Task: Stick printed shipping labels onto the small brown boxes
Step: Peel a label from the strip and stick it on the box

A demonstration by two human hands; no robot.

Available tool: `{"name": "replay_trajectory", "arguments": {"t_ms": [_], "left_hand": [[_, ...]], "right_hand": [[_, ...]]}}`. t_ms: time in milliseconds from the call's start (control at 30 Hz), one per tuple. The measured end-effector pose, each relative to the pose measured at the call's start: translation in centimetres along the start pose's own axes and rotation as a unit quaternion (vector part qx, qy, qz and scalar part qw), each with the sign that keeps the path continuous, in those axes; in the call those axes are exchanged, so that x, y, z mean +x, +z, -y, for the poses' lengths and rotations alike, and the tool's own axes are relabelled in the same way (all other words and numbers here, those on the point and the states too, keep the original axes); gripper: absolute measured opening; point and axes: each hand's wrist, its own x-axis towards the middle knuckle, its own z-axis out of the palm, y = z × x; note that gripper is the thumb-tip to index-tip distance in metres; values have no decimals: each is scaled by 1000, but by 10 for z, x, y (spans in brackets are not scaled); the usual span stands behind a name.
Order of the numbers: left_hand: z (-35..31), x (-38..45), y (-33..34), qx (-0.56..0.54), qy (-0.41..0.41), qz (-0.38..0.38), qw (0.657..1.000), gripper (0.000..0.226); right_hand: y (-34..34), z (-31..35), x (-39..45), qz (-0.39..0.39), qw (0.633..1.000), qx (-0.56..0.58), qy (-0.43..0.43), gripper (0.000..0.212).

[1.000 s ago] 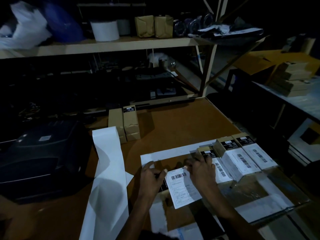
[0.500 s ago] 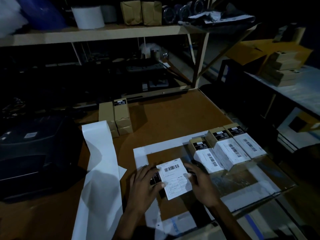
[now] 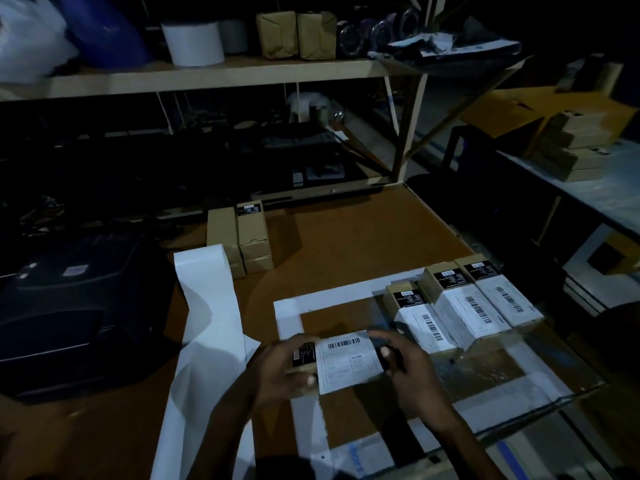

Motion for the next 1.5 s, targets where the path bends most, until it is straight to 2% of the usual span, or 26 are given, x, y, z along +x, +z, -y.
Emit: {"name": "replay_trajectory", "arguments": {"t_ms": [133, 300, 467, 533, 700, 867, 1000, 1133, 1367, 1500], "left_hand": [[-16, 21, -24, -22, -59, 56, 996, 71], [-12, 42, -29, 58, -56, -55, 995, 52], [-18, 53, -21, 59, -20, -82, 995, 65], [-17, 56, -22, 23, -13, -73, 997, 68], [-21, 57, -21, -2, -8, 0, 1000, 89], [-17, 60, -20, 20, -4, 15, 1000, 78], [-15, 60, -20, 23, 8, 18, 1000, 69], [-18, 59, -18, 34, 38, 14, 999, 57], [-18, 57, -19, 38, 57, 26, 997, 56], [-24, 60, -24, 61, 59, 76, 993, 58]], "right_hand": [[1, -1, 10, 12, 1000, -22, 14, 37], [2, 1, 32, 21, 996, -61, 57, 35], [-9, -7, 53, 93, 992, -20, 81, 41], [-12, -11, 58, 111, 990, -3, 84, 47], [-14, -13, 58, 144, 987, 42, 62, 40], [-20, -15, 56, 183, 981, 63, 34, 51], [-14, -16, 55, 168, 984, 55, 16, 61], [-10, -17, 51, 141, 988, 58, 12, 49], [-8, -18, 47, 125, 991, 55, -4, 52], [-9, -16, 50, 155, 987, 33, -32, 61]]}}
